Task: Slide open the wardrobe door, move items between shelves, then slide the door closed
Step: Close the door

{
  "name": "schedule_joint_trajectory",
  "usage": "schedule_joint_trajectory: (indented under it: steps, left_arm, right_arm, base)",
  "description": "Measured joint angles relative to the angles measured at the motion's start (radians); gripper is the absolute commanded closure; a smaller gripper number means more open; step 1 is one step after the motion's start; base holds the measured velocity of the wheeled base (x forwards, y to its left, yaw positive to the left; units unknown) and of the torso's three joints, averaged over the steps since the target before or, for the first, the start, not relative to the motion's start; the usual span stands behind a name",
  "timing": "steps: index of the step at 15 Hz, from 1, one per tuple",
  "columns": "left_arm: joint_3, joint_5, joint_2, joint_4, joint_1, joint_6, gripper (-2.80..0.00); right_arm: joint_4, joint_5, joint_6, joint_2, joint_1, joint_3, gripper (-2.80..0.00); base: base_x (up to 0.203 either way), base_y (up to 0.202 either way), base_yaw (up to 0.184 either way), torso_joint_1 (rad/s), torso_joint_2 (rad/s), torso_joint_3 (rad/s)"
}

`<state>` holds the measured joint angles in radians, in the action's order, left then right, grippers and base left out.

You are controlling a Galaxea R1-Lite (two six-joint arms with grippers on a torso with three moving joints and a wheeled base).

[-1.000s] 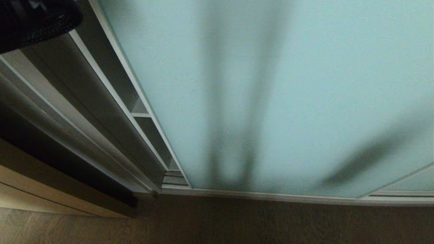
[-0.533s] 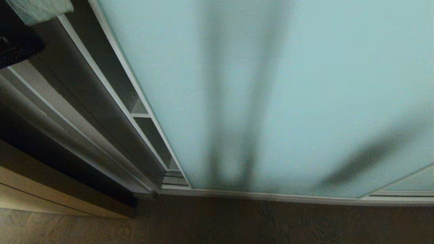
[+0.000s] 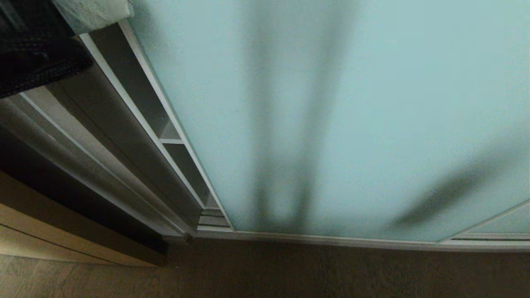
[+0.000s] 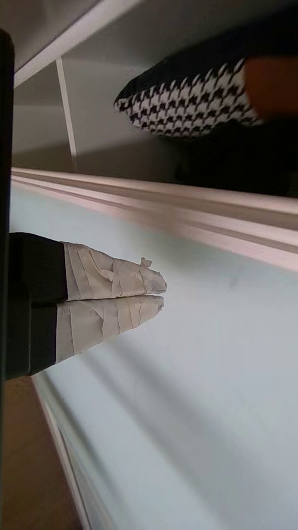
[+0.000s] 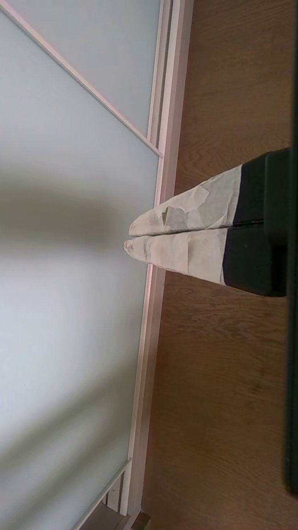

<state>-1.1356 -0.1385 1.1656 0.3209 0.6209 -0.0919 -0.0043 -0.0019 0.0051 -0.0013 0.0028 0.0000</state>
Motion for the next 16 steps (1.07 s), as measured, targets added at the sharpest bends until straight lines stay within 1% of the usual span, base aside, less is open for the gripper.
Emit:
schedule_joint_trajectory:
  steps: [2, 4, 9, 13, 16]
  left_arm:
    - [-0.022, 0.004, 0.047, 0.013, 0.0, -0.009, 0.0]
    - [-0.029, 0.005, 0.093, 0.062, -0.007, -0.018, 0.0]
    - [-0.077, 0.025, 0.195, 0.114, -0.078, -0.022, 0.0]
    - [-0.097, 0.021, 0.202, 0.117, -0.12, -0.019, 0.0]
    - [-0.102, 0.003, 0.177, 0.12, -0.185, -0.018, 0.0]
  right_arm:
    - [0.0, 0.0, 0.0, 0.0, 0.0, 0.0, 0.0]
    - [0.0, 0.0, 0.0, 0.0, 0.0, 0.0, 0.0]
    - [0.0, 0.0, 0.0, 0.0, 0.0, 0.0, 0.0]
    - [0.0, 0.0, 0.0, 0.0, 0.0, 0.0, 0.0]
    - [0.0, 0.0, 0.0, 0.0, -0.001, 0.0, 0.0]
  base:
    - [0.0, 0.0, 0.0, 0.0, 0.0, 0.0]
    - [0.0, 0.0, 0.0, 0.0, 0.0, 0.0]
    - [0.0, 0.0, 0.0, 0.0, 0.0, 0.0]
    - [0.0, 0.0, 0.0, 0.0, 0.0, 0.0]
    - [0.0, 0.0, 0.0, 0.0, 0.0, 0.0]
